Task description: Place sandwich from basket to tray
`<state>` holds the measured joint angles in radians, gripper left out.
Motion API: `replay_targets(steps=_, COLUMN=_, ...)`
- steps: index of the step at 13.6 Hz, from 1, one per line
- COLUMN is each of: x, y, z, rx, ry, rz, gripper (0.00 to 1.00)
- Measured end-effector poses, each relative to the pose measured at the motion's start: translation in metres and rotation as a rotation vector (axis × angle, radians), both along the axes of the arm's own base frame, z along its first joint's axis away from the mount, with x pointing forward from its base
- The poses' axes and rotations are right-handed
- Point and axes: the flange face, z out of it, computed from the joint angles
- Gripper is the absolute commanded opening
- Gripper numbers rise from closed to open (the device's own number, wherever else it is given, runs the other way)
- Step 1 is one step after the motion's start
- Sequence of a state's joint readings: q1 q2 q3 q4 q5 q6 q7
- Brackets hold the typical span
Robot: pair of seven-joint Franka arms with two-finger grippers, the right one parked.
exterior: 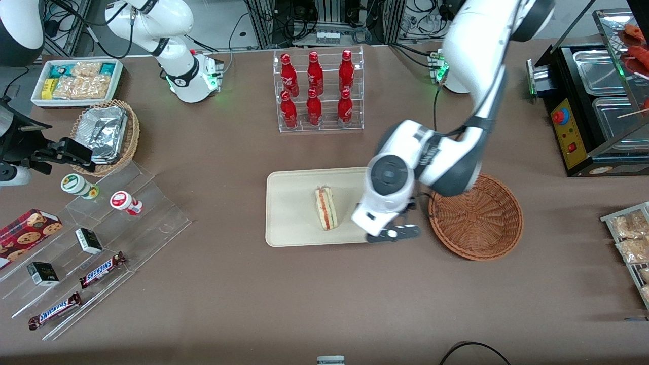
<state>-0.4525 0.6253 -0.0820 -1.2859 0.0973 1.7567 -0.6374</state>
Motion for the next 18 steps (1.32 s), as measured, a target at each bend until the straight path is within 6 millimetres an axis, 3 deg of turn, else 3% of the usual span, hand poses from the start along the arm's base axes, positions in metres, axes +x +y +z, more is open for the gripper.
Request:
replay_targets(steps=4, x=0.010, y=0.090, z=0.027, rx=-0.039, ry=0.023, rz=-0.058, gripper=1.00)
replay_targets(steps=10, x=-0.011, y=0.211, z=0.084, rx=-0.088, ry=0.030, rz=-0.155, gripper=1.00)
replay_targets(steps=15, x=-0.051, y=0.270, z=0.155, rx=-0.092, ry=0.072, rz=-0.209, gripper=1.00)
replay_targets(steps=18, x=-0.066, y=0.295, z=0.183, rx=-0.095, ry=0.068, rz=-0.208, gripper=1.00)
